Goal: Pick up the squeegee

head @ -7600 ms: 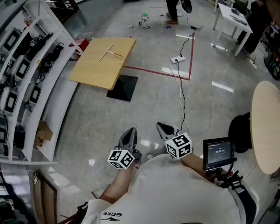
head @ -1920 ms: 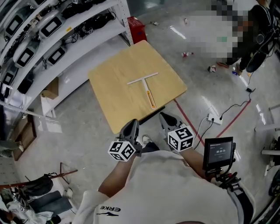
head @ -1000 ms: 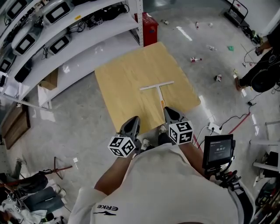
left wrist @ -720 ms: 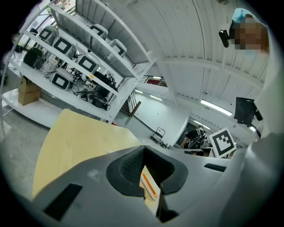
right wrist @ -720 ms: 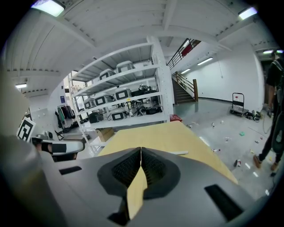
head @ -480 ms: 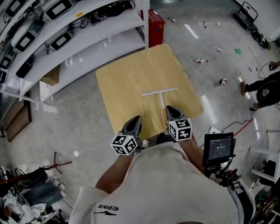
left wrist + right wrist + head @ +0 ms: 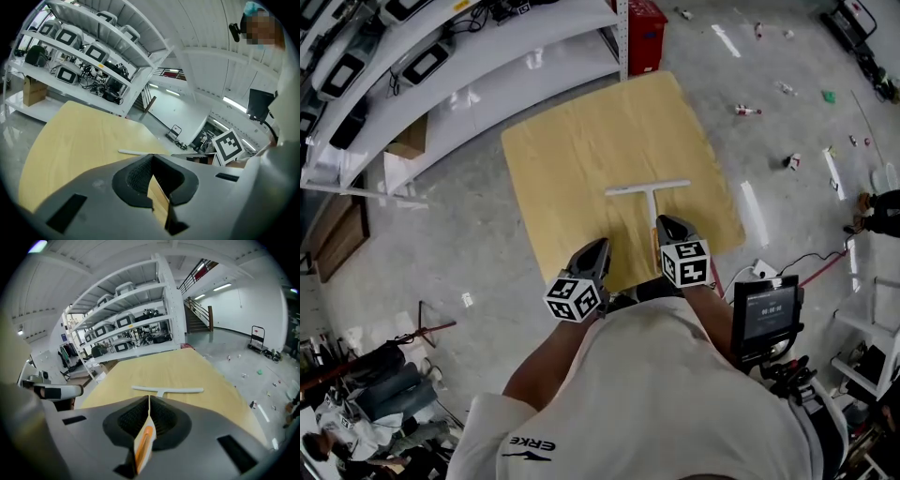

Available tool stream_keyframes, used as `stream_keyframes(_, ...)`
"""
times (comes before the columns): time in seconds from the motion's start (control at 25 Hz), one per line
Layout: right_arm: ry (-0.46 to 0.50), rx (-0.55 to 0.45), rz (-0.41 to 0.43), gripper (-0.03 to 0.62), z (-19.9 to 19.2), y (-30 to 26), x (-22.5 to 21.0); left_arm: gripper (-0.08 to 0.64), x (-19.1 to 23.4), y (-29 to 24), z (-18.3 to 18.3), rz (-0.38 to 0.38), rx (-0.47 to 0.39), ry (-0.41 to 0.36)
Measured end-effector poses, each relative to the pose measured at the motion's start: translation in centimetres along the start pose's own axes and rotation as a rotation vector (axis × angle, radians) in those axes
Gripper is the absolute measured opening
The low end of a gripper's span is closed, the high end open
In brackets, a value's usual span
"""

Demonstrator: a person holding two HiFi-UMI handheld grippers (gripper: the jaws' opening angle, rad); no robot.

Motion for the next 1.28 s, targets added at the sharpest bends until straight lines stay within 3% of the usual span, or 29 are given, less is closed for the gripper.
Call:
stream_keyframes(0.32, 0.015, 0.066, -0.012, 0.011, -0.7, -3.1, -1.3, 0.004, 0.5, -1.8, -1.1, 0.014, 0.042, 0.020)
stream_keyframes(0.44, 0.013, 0.096, -0.002, 0.078, -1.0, -4.4, -1.4, 0.004, 1.0, -2.1, -1.1, 0.025, 0.052, 0.027)
stream_keyframes(0.6, 0.026, 0.124, -0.002, 0.104, -1.3, -5.7, -1.3, 0.004, 1.7, -2.1, -1.2, 0.037, 0.059, 0.035)
stream_keyframes(1.28, 0.105, 0.217, -0.083, 0.118, -3.2, -8.6, -0.8, 0.004, 3.1, -2.1, -0.8, 0.032, 0.076, 0.042)
Point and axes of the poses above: the fingertips, and each gripper's own axes: y backward along the fingers, x to its left, z out of its top, the point moved 5 cm from there along y, backward along the fingers, and after that the axes turned 8 degrees about -y, right-handed, at the moved point
